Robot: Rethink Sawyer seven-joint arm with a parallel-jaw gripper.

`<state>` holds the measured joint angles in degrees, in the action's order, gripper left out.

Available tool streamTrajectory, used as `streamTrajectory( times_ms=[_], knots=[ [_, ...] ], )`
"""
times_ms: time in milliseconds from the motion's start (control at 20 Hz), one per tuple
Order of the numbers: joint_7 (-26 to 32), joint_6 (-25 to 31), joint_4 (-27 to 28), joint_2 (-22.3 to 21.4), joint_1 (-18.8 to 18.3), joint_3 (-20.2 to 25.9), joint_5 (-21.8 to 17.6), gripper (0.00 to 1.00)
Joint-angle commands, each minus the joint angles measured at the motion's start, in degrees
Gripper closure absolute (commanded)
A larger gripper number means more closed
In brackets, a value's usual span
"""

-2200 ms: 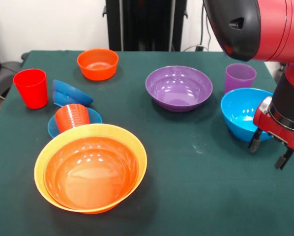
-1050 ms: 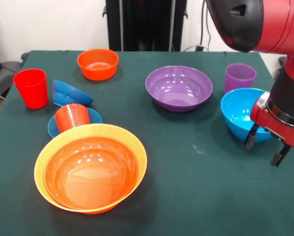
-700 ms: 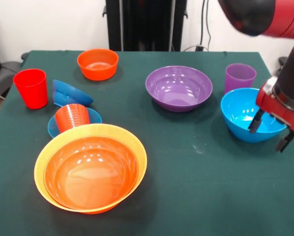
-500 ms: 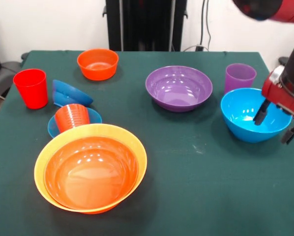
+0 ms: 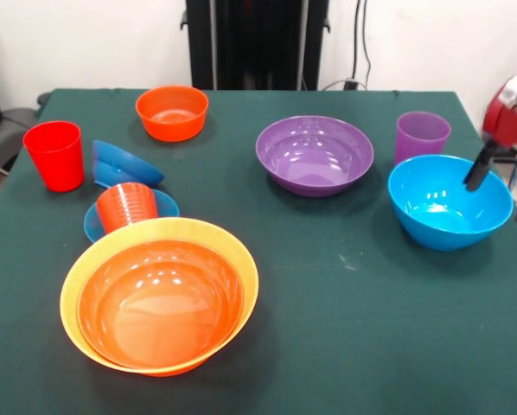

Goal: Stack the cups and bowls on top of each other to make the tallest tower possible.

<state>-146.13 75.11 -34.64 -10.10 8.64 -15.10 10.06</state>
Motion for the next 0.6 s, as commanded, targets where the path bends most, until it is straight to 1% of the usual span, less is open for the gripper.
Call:
streamTrajectory(
  times_ms=[50,150,250,350,500,600],
  knots=[
    [-10.1,-5.07,-15.57,-3.78,4.55,1.33,-1.34,0.0],
    [-10.0,-9.42,-19.21,-5.07,5.41,1.82,-1.1,0.0],
    [-10.08,-12.0,-21.15,-5.55,6.05,2.27,-0.51,0.0],
    [-10.09,-13.53,-22.19,-5.65,6.85,2.15,-0.49,0.0],
    [-10.33,-13.39,-22.1,-5.1,8.6,-0.32,-2.18,0.0],
    [-9.35,-17.38,-24.61,-5.75,8.83,-0.41,-2.2,0.0]
  ],
)
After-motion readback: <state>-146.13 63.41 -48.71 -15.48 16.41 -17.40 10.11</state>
